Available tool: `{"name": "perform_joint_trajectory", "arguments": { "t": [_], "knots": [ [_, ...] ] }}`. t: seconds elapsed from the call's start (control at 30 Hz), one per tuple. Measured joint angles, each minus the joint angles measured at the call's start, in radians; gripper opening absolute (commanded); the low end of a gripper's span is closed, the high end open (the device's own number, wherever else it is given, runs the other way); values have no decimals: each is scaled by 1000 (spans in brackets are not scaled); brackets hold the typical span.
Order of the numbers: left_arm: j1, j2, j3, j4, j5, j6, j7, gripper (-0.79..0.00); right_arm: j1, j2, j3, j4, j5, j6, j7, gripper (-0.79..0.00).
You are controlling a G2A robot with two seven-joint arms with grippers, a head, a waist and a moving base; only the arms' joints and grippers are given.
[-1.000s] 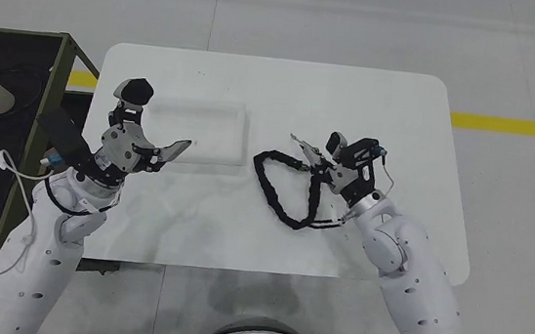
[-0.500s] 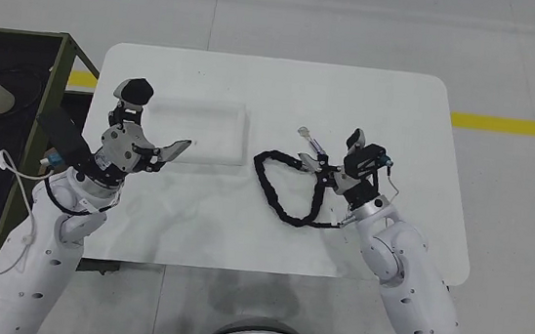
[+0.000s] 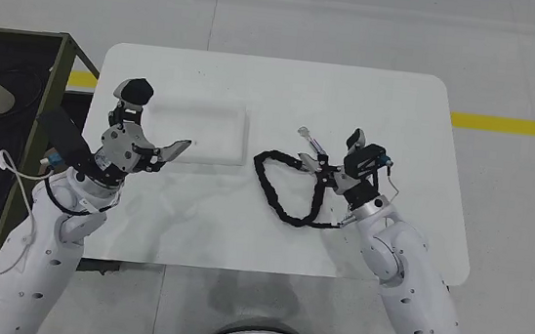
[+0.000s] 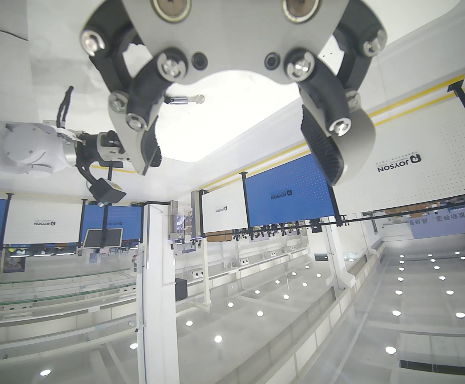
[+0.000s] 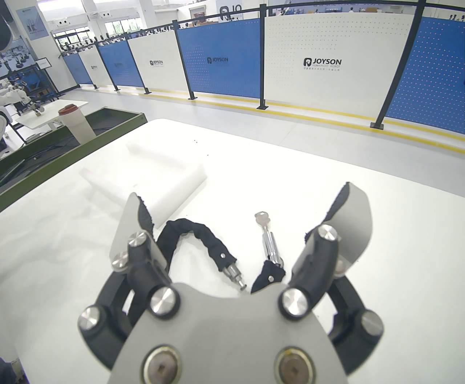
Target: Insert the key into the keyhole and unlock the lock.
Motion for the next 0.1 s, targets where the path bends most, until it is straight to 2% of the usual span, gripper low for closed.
{"name": "perform_joint_trajectory", "arguments": {
  "t": [0.1],
  "knots": [
    [0, 0, 0, 0, 0, 0, 0, -1, 0, 0, 0, 0, 0, 0, 0, -1]
  ]
}}
